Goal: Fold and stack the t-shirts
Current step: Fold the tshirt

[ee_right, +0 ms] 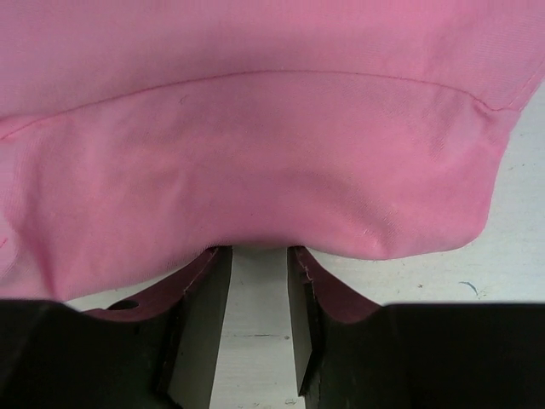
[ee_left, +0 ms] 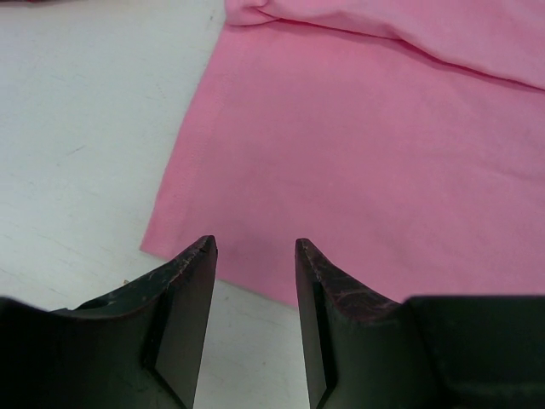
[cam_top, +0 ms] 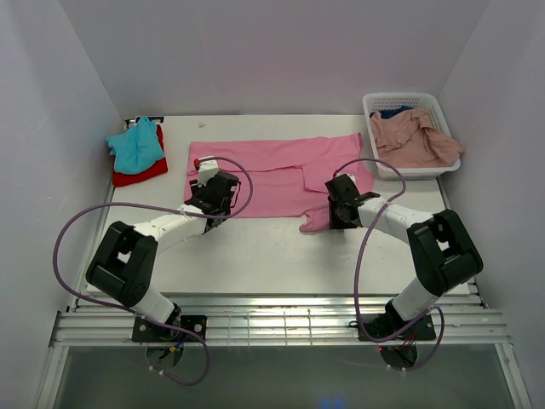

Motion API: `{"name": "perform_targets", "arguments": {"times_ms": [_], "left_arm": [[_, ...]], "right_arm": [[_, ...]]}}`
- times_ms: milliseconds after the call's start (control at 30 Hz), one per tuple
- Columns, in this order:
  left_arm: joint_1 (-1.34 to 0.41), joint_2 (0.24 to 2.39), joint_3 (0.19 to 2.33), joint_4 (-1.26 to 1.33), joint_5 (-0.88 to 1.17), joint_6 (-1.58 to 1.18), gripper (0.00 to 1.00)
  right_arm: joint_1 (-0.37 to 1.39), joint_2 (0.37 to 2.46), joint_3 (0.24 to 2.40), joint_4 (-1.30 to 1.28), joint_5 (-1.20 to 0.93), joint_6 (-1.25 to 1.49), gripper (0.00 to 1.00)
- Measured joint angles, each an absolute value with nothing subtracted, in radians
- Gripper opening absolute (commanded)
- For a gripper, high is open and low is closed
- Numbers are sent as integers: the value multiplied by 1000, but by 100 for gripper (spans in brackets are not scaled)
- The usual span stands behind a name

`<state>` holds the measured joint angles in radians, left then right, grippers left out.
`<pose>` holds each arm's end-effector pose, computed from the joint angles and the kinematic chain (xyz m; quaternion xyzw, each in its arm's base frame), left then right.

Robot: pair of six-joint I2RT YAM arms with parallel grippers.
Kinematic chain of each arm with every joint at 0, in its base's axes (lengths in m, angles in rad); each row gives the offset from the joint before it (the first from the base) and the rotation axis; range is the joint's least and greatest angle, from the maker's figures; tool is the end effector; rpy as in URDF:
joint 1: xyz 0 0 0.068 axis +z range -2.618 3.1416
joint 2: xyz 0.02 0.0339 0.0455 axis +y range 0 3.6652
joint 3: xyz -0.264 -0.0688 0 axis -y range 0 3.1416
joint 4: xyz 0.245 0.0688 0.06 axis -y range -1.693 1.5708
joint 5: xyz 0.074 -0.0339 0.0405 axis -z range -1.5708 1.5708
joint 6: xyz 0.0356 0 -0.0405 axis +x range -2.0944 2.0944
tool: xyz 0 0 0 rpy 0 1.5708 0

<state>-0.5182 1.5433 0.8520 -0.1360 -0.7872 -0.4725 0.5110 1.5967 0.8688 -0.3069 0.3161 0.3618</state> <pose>0.2790 -0.1301 0.1945 -0.1196 0.8634 0.1549 0.4650 0.2712 0.1394 0.1665 -0.0294 0.9527 -0.0270 0.3011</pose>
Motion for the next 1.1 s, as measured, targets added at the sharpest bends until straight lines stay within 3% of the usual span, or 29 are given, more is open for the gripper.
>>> {"name": "perform_targets", "arguments": {"times_ms": [333,367,467,767,800,933,1100], "left_arm": [[-518,1492,850,-202,-859,-505,54],[-518,1491,850,-211,-865,-511,60],[-518,1492,849,-247,-888,-535,63],[-440,1493,818,-309,-896,-592,65],[-424,1493,810,-302,-886,-590,65],[-327,1493,751,-219,-792,-544,64],[-270,1483,696,-117,-678,-477,62]], "right_arm": [[511,1590,886,-315,319,345,39],[511,1590,889,-315,320,340,40],[511,1595,901,-315,326,330,39],[511,1671,934,-275,322,298,38],[511,1674,936,-269,321,294,37],[512,1689,942,-242,312,272,8],[513,1692,942,-227,311,257,8]]}}
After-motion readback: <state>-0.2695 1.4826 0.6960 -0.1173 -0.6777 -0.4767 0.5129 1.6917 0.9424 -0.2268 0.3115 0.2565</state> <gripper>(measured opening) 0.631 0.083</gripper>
